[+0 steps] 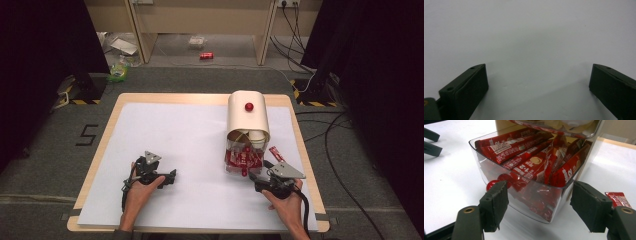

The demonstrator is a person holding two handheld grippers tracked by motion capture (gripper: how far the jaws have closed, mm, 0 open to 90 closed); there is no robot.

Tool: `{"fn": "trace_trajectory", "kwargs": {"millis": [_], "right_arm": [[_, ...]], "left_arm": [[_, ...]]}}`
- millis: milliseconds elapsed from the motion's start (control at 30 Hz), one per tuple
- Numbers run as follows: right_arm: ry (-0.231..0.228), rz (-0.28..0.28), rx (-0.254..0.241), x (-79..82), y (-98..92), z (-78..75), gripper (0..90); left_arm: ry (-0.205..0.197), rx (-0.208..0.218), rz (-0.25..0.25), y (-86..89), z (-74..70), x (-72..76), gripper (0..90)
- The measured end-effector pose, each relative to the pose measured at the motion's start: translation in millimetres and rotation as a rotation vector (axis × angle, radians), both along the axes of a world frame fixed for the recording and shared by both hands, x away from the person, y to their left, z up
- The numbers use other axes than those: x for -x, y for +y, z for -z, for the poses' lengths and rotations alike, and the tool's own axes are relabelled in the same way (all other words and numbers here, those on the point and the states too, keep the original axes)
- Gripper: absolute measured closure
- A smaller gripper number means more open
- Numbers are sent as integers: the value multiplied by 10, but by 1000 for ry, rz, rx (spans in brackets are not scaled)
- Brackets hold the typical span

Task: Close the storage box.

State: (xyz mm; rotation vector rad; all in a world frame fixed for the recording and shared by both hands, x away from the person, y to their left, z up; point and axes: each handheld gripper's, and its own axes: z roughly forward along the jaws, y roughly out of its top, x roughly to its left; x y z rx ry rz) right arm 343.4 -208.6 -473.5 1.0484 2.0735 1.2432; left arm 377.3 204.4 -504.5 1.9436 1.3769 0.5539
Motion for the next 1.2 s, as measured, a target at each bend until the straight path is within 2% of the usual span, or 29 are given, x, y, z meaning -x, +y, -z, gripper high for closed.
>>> {"fn": "trace_trajectory", "kwargs": {"millis": [600, 933, 1200], "right_arm": [[5, 17, -21, -131, 8, 9, 297], [6, 26, -25, -137, 16, 8, 300], [8, 65, -24, -123, 14, -1, 295]], "left_arm": [[0, 0, 0, -1, 0, 0, 15], [0, 1, 0, 0, 0, 0, 14], [0, 0, 0, 0, 0, 0, 14]]}}
